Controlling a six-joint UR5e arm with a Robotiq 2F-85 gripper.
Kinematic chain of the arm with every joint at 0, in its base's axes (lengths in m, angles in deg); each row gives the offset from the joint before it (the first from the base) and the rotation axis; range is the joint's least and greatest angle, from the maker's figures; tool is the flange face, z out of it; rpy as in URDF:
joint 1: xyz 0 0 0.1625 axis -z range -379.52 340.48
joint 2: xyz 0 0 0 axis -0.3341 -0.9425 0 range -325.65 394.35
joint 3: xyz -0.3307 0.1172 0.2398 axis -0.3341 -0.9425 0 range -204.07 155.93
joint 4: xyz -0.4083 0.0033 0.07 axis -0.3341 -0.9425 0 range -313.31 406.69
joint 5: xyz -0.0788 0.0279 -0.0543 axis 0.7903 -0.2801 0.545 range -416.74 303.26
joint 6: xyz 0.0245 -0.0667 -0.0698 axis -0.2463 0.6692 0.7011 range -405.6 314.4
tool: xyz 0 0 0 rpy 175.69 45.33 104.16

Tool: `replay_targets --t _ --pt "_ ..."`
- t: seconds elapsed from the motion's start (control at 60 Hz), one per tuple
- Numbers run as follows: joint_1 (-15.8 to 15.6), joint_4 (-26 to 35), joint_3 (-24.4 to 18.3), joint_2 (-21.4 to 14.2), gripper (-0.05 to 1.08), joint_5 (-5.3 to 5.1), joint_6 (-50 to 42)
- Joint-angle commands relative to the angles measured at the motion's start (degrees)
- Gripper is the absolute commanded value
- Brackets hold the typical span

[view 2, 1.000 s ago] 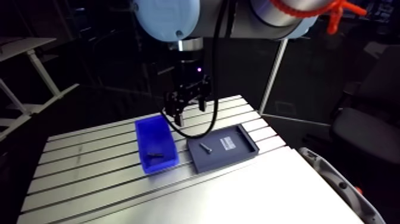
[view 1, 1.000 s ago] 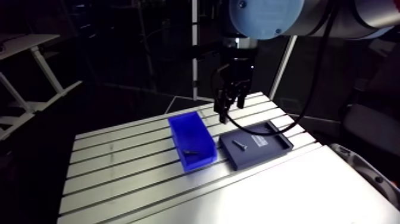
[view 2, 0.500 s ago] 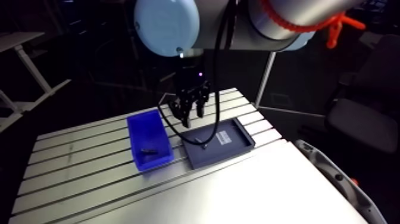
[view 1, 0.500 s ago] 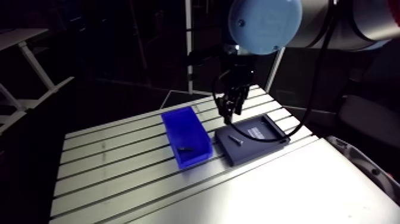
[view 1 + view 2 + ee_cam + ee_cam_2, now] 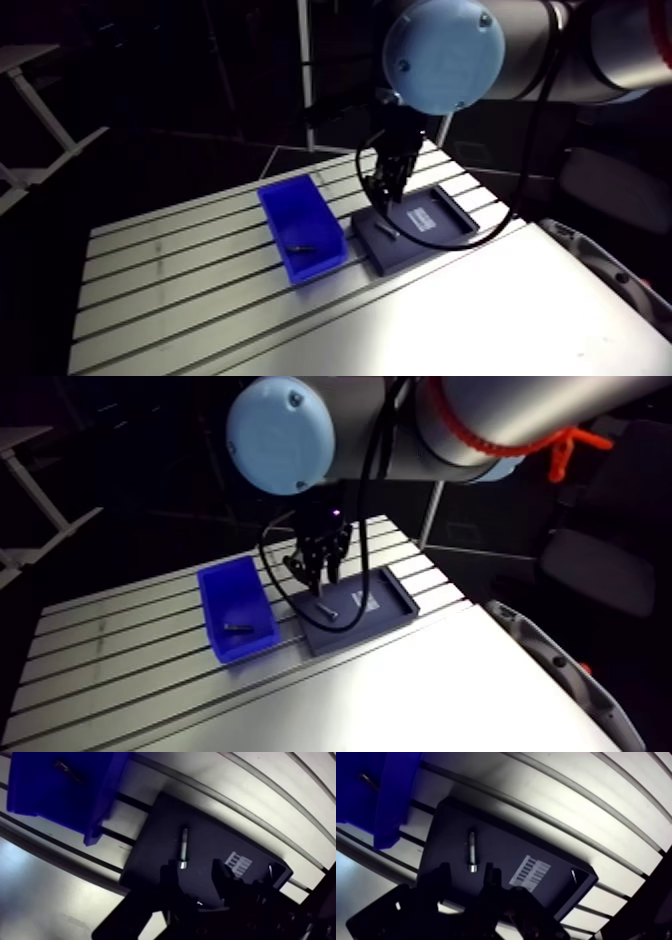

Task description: Pick up the M10 bolt from the tray and put it into the blue bin.

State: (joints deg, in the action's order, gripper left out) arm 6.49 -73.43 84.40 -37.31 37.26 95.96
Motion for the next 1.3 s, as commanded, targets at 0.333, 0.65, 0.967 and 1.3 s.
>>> replay_targets --t 0.333,0.65,0.967,1.3 --pt "0.1 -0.8 1.6 1.1 0.53 -0.08 -0.4" --pt "0.0 -4.0 2.1 2.7 0.53 0.08 0.1" --pt "-0.1 -4.1 2.2 3.1 0.52 0.0 0.1" --pt "-0.2 -4.3 2.5 3.3 0.52 -0.08 -0.2"
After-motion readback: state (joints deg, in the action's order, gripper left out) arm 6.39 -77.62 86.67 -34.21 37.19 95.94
